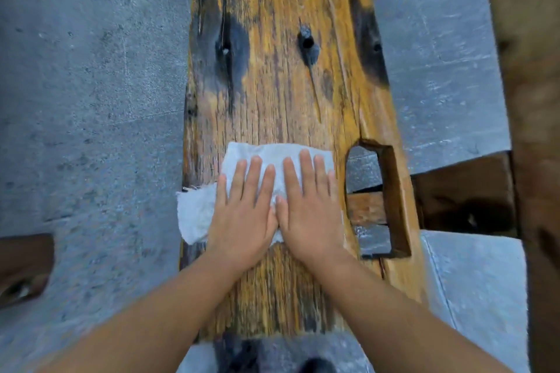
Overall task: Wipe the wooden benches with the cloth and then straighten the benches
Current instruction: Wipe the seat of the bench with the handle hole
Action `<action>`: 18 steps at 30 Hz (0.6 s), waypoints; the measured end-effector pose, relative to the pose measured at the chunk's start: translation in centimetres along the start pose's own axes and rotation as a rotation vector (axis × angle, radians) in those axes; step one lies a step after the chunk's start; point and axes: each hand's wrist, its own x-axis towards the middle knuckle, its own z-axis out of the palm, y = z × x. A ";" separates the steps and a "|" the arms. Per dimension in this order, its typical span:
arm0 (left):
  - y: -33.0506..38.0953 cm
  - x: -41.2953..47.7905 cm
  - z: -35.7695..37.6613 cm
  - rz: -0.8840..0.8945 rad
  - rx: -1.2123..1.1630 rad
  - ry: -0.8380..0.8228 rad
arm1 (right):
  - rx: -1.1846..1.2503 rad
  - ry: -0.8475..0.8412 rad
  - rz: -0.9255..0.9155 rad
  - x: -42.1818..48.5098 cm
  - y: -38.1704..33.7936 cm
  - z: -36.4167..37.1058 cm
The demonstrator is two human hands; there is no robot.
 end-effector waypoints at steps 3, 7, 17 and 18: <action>3.3 -5.7 0.8 0.044 0.003 -0.087 | -0.013 -0.050 0.041 -7.3 1.0 0.9; 5.9 -12.0 1.1 0.126 0.003 -0.170 | -0.011 -0.109 0.106 -14.6 1.0 1.9; 3.6 -1.7 -0.9 0.103 -0.028 -0.146 | 0.052 0.028 0.180 -4.3 1.7 0.9; 3.1 0.9 -1.1 0.105 -0.024 -0.129 | 0.070 0.054 0.206 -1.7 2.0 0.4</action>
